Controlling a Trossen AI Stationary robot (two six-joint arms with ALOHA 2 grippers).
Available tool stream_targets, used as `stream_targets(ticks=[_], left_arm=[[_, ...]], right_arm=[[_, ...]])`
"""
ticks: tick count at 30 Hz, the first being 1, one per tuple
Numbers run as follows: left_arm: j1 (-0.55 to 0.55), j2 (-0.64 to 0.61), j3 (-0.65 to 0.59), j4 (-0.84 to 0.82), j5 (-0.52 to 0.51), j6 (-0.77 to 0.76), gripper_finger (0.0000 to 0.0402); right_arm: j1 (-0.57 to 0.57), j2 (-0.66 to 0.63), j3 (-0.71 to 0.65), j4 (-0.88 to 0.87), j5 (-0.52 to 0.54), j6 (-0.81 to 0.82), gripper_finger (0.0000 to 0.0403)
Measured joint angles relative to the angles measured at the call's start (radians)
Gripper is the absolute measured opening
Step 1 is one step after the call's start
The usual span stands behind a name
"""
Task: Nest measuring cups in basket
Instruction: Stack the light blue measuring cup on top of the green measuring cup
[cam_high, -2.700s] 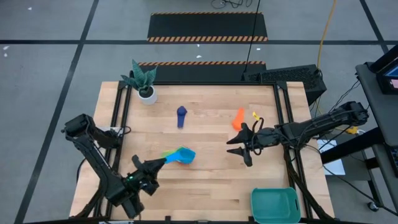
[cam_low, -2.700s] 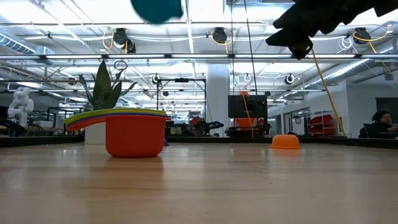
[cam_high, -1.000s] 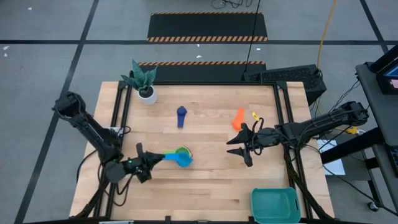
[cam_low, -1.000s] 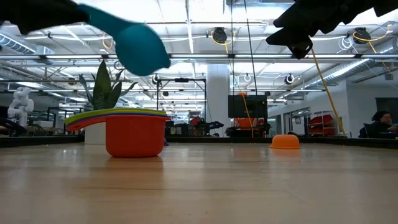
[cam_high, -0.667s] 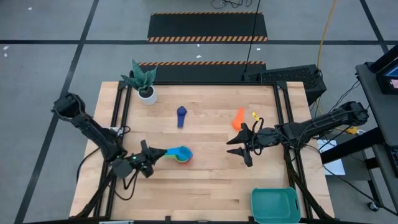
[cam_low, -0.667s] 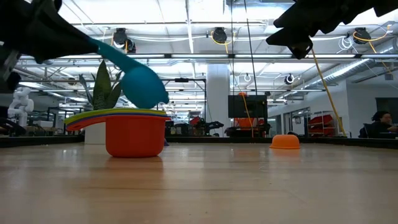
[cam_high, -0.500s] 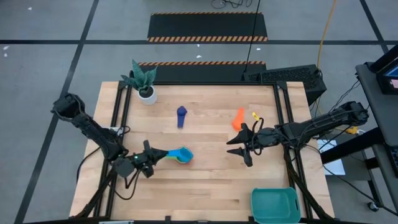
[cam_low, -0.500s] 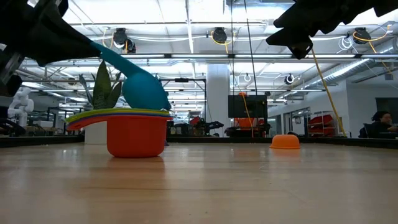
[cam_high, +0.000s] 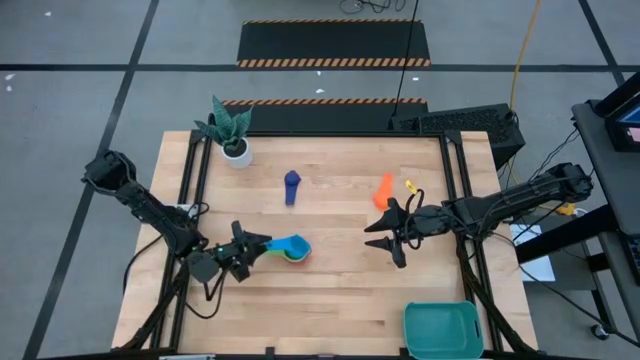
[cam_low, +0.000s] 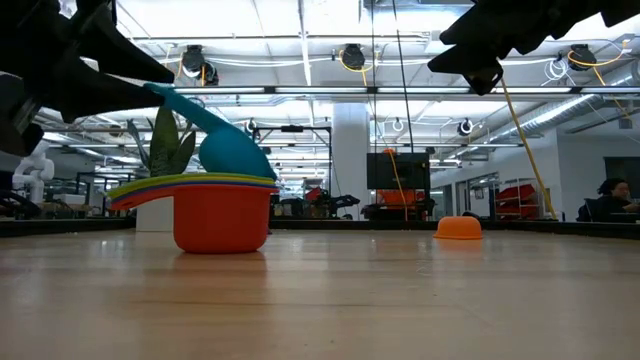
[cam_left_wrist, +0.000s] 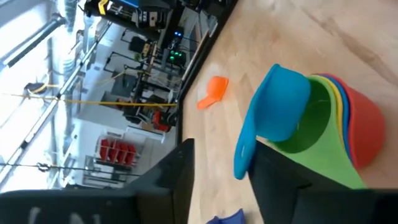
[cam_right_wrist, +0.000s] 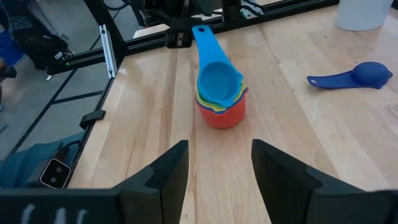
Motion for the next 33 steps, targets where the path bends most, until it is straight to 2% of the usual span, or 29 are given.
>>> stream_targets(ticks=[7,10,15,21,25,28,33], left_arm=[[-0.002,0.000,0.000,-0.011,0.000,-0.078,0.0178],[-0.002,-0.004,0.000,-0.030,0.008,-0.147,0.0178],[-0.003,-0.048,0.000,-0.118,0.082,-0.288,0.0168],[-0.003,-0.132,0.000,-0.217,0.090,-0.483,0.0163],[-0.003,-0.205,0.000,-0.254,0.153,-0.615,0.0165],[-0.003,-0.249,0.000,-0.287,0.207,-0.657,0.0161],[-0.003,-0.283,0.000,-0.360,0.213,-0.700,0.0157]], right_arm=[[0.000,0.000,0.000,-0.010,0.000,0.002,0.0167],[0.000,0.000,0.000,-0.025,0.000,0.008,0.0167],[0.000,0.000,0.000,-0.035,0.000,0.008,0.0167],[0.000,0.000,0.000,-0.034,0.000,0.030,0.0167],[0.000,0.000,0.000,-0.034,0.000,0.030,0.0167],[0.000,0.000,0.000,-0.035,0.000,0.030,0.0167],[0.000,0.000,0.000,-0.035,0.000,0.030,0.0167]])
